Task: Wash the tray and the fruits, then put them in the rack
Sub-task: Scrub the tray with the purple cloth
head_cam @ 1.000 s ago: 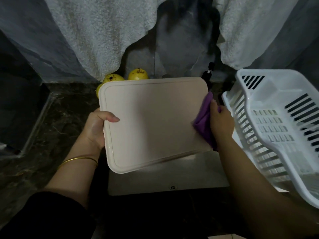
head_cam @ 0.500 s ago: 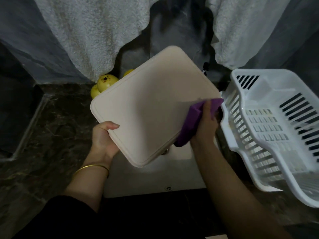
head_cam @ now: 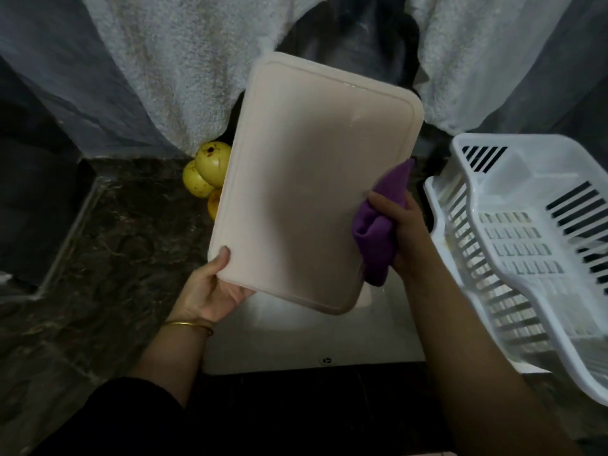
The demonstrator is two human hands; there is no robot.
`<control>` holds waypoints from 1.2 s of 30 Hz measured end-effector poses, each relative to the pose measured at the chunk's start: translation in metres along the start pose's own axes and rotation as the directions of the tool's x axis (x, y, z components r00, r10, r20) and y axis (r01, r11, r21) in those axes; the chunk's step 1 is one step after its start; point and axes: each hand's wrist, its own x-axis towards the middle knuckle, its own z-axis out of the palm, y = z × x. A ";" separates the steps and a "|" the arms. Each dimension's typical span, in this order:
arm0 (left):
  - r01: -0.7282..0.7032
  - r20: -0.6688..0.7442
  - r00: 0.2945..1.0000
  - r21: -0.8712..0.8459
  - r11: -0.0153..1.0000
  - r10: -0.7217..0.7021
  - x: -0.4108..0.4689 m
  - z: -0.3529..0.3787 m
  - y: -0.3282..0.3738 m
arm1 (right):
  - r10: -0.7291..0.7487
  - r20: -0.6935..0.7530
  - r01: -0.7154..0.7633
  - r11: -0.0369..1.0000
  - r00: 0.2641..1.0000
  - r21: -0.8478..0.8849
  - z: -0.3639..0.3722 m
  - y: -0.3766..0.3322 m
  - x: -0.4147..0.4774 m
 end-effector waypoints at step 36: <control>0.027 0.076 0.993 0.563 0.826 -0.085 0.005 0.039 0.049 | -0.625 0.395 0.461 -0.062 0.674 -0.885 0.056 0.069 -0.001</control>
